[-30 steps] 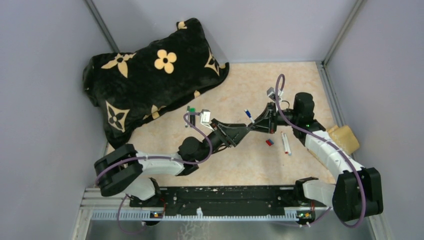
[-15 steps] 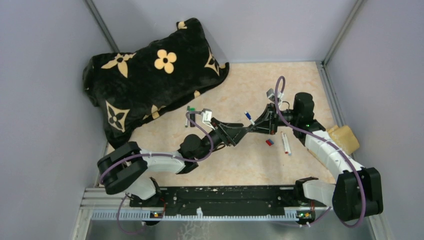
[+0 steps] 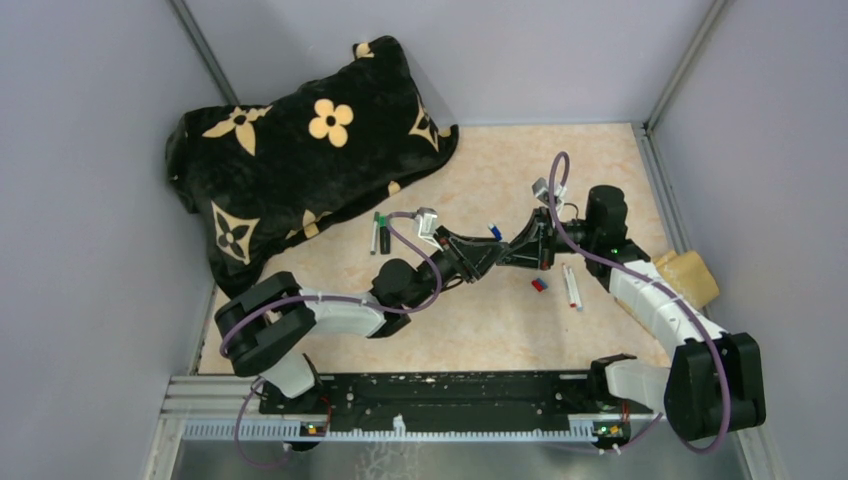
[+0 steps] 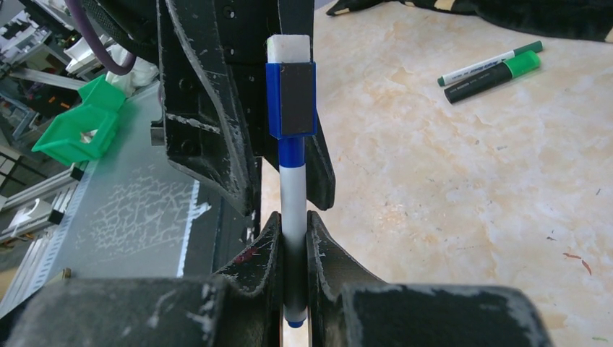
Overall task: Insert the pens into the pen caps
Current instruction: Place the pen at the center of the board, then pick up the pen from the center of the board.
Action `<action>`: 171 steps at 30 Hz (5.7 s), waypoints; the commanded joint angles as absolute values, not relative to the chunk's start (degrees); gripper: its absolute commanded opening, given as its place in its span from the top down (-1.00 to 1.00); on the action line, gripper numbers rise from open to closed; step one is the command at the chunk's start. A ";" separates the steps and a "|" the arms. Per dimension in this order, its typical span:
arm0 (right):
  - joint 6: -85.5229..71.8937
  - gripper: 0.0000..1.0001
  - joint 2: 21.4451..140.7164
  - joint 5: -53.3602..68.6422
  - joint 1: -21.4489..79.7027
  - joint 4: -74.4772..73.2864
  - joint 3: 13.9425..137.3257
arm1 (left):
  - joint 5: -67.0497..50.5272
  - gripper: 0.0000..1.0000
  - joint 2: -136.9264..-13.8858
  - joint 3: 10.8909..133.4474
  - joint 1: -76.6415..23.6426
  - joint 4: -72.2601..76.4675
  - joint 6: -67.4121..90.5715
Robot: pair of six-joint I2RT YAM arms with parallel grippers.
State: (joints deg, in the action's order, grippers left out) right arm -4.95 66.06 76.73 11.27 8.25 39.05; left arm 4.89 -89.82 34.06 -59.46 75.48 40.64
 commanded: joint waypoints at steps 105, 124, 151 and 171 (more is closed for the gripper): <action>38.10 0.05 63.73 32.51 -5.47 -33.56 38.19 | -25.79 -0.54 -51.19 20.71 -26.62 27.48 33.40; 31.32 0.33 70.57 24.10 -3.83 -29.79 37.35 | -26.84 -0.54 -52.87 16.91 -26.57 33.18 38.56; 29.45 0.45 77.76 15.43 2.90 -27.91 37.27 | -27.50 -0.55 -52.55 15.65 -26.61 35.23 41.23; 30.77 0.93 81.60 23.52 11.17 -32.20 38.87 | -34.19 -0.59 -58.87 14.45 -26.67 46.34 48.34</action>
